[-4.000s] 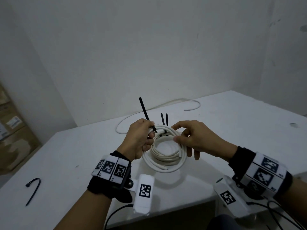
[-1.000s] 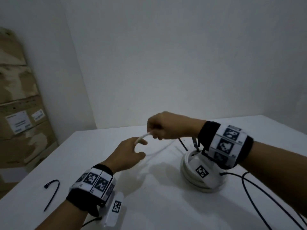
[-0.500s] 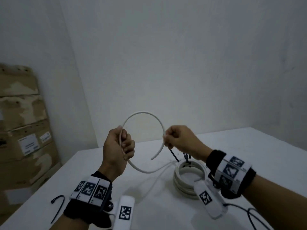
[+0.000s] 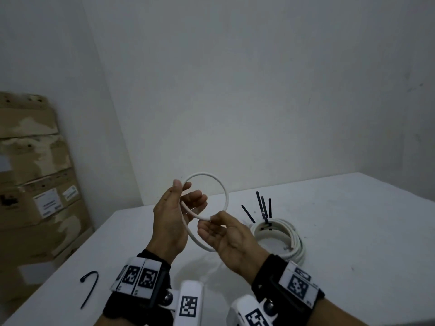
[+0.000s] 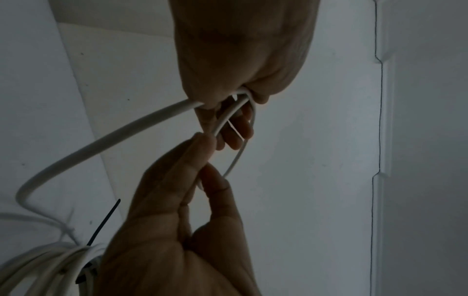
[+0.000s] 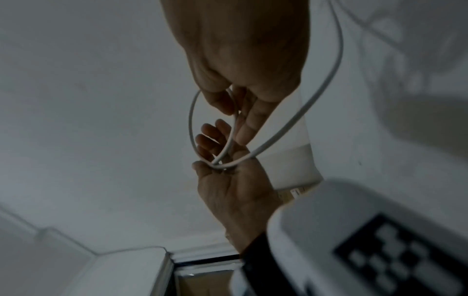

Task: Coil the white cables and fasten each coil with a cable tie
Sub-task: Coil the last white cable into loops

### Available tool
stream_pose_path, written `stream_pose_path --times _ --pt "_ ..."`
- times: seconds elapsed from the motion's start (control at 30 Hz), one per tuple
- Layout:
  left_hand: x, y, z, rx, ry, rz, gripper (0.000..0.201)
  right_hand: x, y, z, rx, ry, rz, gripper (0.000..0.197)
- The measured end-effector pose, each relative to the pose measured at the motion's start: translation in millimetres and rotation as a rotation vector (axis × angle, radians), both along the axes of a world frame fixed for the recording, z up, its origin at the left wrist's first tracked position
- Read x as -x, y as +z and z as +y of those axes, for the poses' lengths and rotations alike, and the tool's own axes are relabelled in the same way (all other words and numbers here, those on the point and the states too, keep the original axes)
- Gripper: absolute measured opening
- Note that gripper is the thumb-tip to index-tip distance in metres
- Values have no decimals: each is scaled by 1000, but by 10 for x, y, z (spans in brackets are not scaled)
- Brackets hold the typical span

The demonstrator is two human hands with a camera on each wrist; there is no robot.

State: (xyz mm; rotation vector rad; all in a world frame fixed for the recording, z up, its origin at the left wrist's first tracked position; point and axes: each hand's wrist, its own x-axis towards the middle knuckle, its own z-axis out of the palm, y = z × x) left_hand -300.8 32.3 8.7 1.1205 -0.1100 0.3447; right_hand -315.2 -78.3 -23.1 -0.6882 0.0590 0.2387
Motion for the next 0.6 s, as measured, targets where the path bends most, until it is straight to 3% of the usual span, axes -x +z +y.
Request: stream_pose_path --times 0.13,0.27,0.4,0.5,0.6 --pt "-30 -41 -26 33 -44 46 34 6 -40 75 -136 37 57 18" --pt "-82 -35 -23 48 -32 54 28 -2 -76 101 -85 127 37 14" --pt "-115 -27 3 -89 -1 39 33 -5 -139 67 283 185 37 12" --pt "-124 -45 -3 -206 -35 70 34 -56 -222 73 634 69 -71 31" --pt "-129 1 31 -230 -129 73 30 -85 -256 59 715 15 -253 29"
